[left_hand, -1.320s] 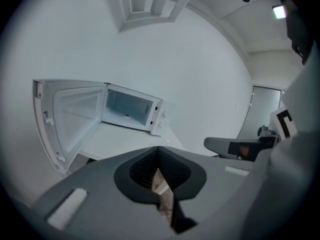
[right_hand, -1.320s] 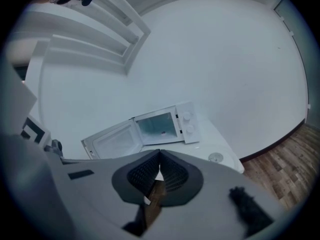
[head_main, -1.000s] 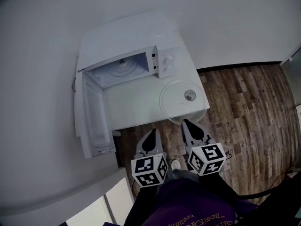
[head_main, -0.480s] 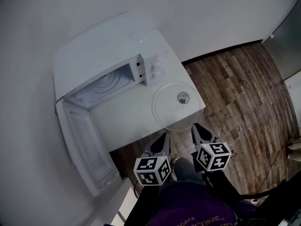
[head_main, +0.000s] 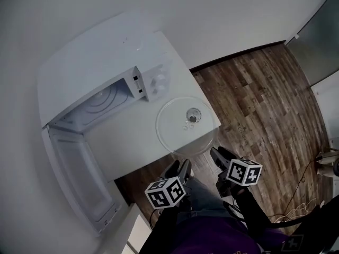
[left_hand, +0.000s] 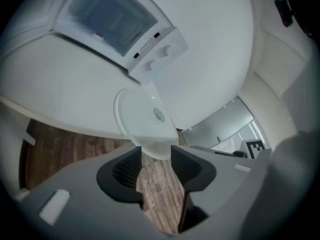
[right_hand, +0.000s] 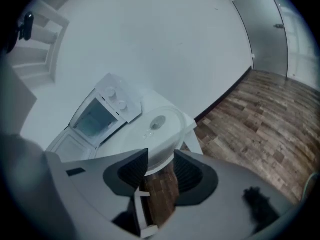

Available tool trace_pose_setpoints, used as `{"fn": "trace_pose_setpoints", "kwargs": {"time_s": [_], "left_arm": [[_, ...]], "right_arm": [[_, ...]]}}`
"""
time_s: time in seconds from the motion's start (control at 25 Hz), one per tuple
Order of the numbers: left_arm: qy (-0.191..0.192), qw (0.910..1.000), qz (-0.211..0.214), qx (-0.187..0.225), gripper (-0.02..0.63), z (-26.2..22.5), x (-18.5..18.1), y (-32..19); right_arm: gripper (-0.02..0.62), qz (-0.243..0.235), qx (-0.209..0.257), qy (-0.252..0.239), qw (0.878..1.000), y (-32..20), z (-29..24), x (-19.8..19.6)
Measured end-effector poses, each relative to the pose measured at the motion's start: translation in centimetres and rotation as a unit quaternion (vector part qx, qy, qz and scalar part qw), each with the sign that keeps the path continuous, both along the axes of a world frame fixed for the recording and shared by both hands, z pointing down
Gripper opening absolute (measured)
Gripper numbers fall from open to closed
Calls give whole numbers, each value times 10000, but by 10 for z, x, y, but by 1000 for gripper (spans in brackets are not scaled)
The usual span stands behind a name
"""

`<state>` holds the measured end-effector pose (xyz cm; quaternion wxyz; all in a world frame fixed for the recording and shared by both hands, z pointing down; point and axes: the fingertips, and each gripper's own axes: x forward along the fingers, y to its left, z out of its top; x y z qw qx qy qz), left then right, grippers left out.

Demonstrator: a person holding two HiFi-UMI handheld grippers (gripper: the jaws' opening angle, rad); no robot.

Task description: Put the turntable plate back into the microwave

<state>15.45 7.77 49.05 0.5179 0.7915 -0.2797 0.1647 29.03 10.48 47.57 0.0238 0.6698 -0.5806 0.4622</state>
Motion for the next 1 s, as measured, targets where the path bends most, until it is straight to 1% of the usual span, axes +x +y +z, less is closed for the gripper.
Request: {"fn": "trace_pose_setpoints", "kwargs": {"time_s": [0.12,0.24,0.28,0.36,0.52,0.6,0.76,0.84,0.88,0.92,1.0], "left_arm": [[72,9977,-539,-400,188,23,5,-4],[381,9916,-998,-726,199,37,16,-11],[488,9892,-1125,-800,201,41,20,-14],[690,9842,-1336,-931,201,45,29,-18],[1151,9723,-1701,-1115,199,50,41,-26],[1387,9656,-1905,-1103,195,50,45,-31],[1671,9558,-2177,-1056,165,49,49,-36],[1899,9478,-2290,-1148,140,50,52,-37],[2024,9433,-2335,-1211,113,49,53,-38],[2137,9393,-2370,-1261,96,49,55,-39],[2215,9357,-2422,-1291,64,47,56,-39]], "right_arm": [[160,102,-63,-622,9980,1,21,5],[162,221,-23,-1449,9892,-3,37,1],[162,253,1,-1662,9858,-6,41,0],[163,289,35,-1936,9807,-11,46,-2],[162,211,116,-2178,9757,-19,53,-6],[161,151,188,-2260,9738,-24,55,-7],[161,0,308,-2300,9727,-30,57,-11],[159,135,388,-2465,9683,-33,57,-12],[142,254,430,-2558,9654,-34,58,-11],[110,372,471,-2653,9623,-35,59,-9],[97,542,488,-2790,9575,-34,60,-6]]}}
